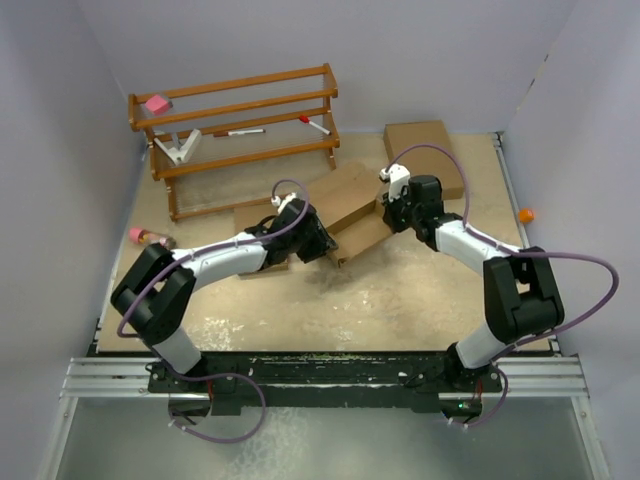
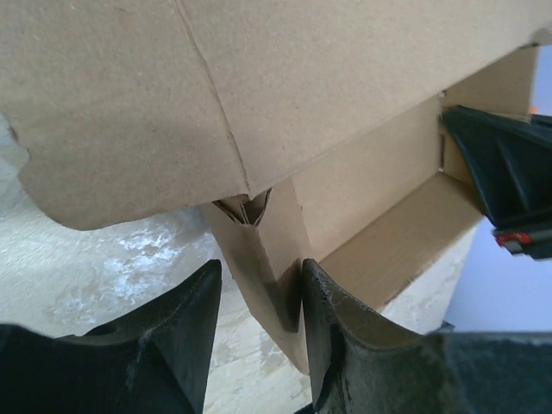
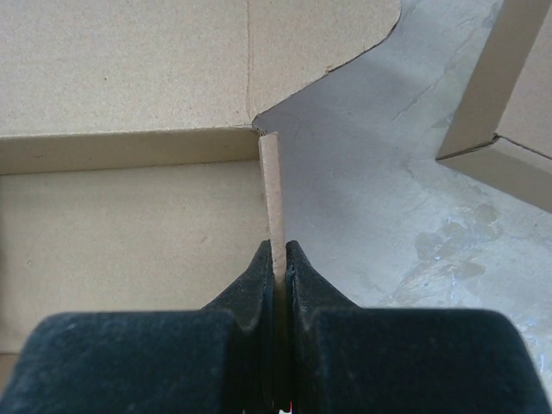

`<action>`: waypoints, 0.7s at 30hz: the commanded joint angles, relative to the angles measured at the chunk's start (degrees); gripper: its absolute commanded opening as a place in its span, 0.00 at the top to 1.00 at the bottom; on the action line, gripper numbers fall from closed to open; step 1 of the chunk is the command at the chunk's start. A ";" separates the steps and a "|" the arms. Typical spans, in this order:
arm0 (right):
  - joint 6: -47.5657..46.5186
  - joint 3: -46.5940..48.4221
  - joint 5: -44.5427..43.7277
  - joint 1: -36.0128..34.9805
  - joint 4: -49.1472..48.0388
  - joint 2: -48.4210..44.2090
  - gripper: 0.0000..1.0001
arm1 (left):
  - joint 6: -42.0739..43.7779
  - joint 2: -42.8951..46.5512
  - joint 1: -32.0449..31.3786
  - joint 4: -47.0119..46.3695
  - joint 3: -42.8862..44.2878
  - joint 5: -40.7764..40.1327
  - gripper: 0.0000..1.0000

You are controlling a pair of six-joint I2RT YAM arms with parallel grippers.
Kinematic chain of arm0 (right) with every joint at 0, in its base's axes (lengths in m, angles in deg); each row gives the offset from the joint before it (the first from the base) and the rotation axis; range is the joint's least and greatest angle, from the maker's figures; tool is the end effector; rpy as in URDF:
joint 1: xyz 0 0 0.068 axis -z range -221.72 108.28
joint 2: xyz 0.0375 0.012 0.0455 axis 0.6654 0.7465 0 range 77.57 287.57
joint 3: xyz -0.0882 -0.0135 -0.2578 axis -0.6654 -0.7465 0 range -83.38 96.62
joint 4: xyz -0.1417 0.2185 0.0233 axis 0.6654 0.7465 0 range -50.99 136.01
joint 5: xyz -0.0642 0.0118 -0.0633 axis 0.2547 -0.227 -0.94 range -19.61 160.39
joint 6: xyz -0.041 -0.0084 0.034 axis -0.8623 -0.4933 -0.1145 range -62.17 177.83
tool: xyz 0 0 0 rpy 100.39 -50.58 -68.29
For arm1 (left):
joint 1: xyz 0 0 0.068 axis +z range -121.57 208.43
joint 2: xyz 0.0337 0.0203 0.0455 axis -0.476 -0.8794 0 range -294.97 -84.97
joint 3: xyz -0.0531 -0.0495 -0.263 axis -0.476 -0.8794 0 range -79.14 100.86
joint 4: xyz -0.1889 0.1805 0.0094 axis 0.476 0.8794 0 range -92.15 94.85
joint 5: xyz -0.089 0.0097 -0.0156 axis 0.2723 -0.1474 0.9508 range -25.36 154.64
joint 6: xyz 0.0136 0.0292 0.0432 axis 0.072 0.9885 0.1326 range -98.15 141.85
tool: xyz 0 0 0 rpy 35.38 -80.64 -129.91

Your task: Fold the paper box

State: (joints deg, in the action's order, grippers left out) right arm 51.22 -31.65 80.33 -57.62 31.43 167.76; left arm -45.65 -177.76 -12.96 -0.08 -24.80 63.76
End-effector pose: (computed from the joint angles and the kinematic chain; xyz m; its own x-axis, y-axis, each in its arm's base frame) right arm 0.3288 0.1001 0.2160 -0.4430 -0.2442 -0.8626 -0.4665 0.8844 -0.0108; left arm 0.2595 -0.2278 0.2007 -0.7892 -0.5359 -0.3002 -0.2007 0.6869 -0.6985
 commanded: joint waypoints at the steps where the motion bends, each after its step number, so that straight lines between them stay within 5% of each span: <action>1: 0.02 1.23 0.00 -0.85 -1.30 0.28 1.00 | -2.21 -4.11 -0.87 16.35 7.81 -4.39 0.57; 4: 0.79 1.21 0.07 -1.52 -1.30 0.59 1.00 | -1.80 -7.74 -1.34 22.00 11.90 -4.25 0.65; 9: 2.76 0.86 0.92 -2.76 -1.30 1.10 1.00 | 0.50 -12.74 -1.96 27.51 16.44 -3.37 0.95; 19: 10.21 -0.31 0.79 -8.40 -2.30 0.65 1.00 | 6.32 -19.97 -1.94 44.54 30.73 -7.94 0.95; 21: 13.18 -1.07 0.83 -8.54 -3.13 0.45 1.00 | 7.14 -20.91 -1.75 47.34 33.97 -9.60 0.82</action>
State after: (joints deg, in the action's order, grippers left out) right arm 56.07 -32.11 76.31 -64.13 32.53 170.23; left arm -43.69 -196.67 -14.34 40.00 1.76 57.94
